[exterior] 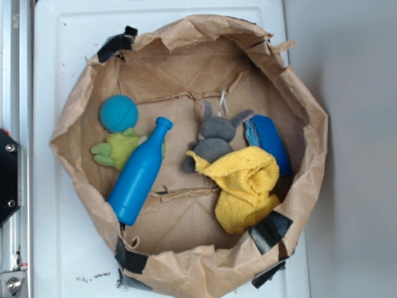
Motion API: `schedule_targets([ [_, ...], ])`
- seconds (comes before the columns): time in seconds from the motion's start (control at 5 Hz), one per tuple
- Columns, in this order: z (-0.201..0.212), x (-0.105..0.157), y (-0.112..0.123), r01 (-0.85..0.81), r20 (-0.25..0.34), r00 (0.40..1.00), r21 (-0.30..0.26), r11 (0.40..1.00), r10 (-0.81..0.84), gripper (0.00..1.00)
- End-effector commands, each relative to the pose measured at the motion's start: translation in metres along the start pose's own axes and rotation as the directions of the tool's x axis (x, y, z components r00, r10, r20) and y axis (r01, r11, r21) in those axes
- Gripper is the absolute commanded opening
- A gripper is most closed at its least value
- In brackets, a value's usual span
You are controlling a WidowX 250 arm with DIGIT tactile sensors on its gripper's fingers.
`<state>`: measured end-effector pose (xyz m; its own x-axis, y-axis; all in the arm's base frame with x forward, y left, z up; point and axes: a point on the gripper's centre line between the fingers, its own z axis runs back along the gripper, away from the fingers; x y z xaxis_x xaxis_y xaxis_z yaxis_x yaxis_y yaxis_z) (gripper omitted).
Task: Grab the blue bottle.
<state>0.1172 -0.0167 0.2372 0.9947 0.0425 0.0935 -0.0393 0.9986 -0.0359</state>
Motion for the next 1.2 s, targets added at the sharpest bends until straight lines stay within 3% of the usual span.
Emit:
schedule_targets([
  [0.0,0.0,0.0,0.0,0.0,0.0,1.0,0.0,1.0,0.0,1.0],
  [0.4,-0.013,0.059,-0.002,-0.153,0.006,0.988,0.006,0.988,0.153,1.0],
  [0.8,-0.042,0.077,0.01,-0.33,0.041,0.943,-0.011,0.944,0.33,1.0],
  [1.0,-0.059,0.078,0.011,-0.356,0.023,0.934,-0.032,0.934,0.357,1.0],
])
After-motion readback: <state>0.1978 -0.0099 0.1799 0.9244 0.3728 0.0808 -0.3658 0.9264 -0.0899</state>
